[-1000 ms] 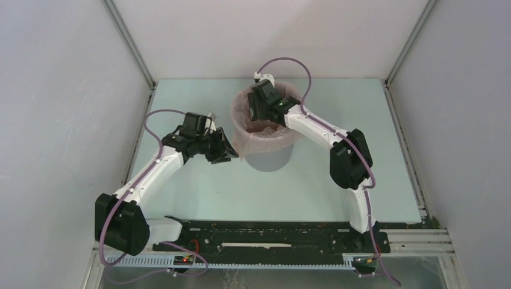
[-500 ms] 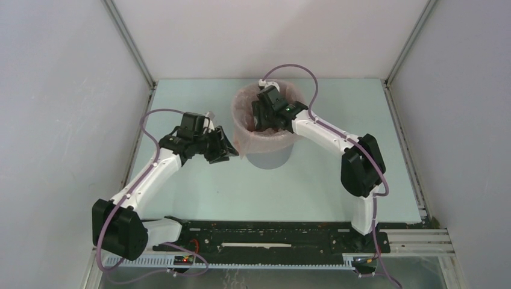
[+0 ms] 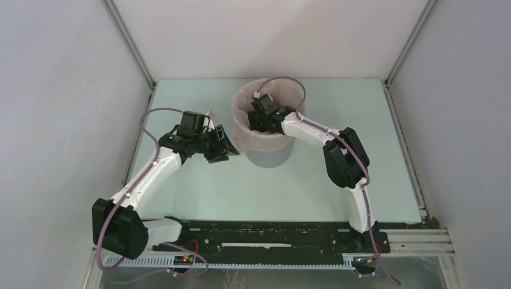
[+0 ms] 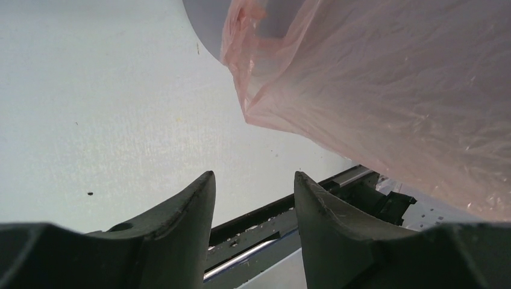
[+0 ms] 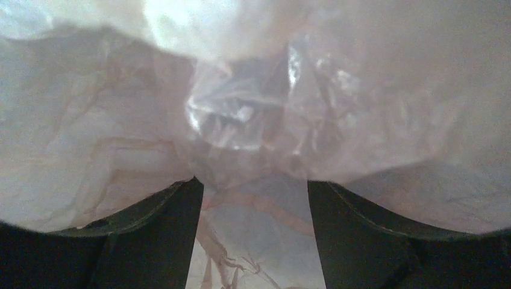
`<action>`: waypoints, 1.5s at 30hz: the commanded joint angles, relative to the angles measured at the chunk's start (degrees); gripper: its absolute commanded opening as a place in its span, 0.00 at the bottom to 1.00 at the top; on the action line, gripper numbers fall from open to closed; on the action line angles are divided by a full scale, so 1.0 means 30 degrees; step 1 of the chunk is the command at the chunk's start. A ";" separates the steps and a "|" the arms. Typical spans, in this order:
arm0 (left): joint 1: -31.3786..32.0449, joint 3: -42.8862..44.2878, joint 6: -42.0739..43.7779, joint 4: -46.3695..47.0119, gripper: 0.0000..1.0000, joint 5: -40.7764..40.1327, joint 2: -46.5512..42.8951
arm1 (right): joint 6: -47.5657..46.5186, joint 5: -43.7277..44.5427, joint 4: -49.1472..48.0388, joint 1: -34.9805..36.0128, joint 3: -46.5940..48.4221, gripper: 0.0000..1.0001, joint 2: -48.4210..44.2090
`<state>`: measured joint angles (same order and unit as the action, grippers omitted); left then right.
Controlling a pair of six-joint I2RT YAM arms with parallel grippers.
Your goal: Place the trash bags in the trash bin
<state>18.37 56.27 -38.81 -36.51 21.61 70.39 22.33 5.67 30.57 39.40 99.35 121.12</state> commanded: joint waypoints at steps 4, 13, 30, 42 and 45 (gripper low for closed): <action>0.0058 0.0886 0.0271 -0.0163 0.57 0.0063 -0.0825 | 0.0322 -0.0220 0.1127 -0.0141 0.2199 0.73 0.0452; 0.0058 0.1271 0.0749 -0.0317 0.59 0.0311 -0.0485 | 0.0434 -0.0216 0.4790 0.0185 0.4989 0.74 -0.2116; -0.0513 0.1485 0.1561 -0.0861 0.63 0.0502 -0.0151 | -0.0305 -0.4340 0.6587 -0.2733 0.5194 0.75 -1.0122; -0.2103 0.1546 -0.0565 0.1095 0.64 0.2595 0.1379 | 0.7529 -1.0784 -0.0809 -1.2983 -0.7273 0.68 -1.4684; -0.2251 0.1588 -0.1108 0.1653 0.63 0.2721 0.2129 | 0.7581 -1.1703 -0.1120 -1.2986 -0.7530 0.70 -1.2726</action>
<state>12.32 58.13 -38.74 -35.55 26.74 74.43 40.42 -21.02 33.08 -0.05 78.37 76.82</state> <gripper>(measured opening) 0.636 0.686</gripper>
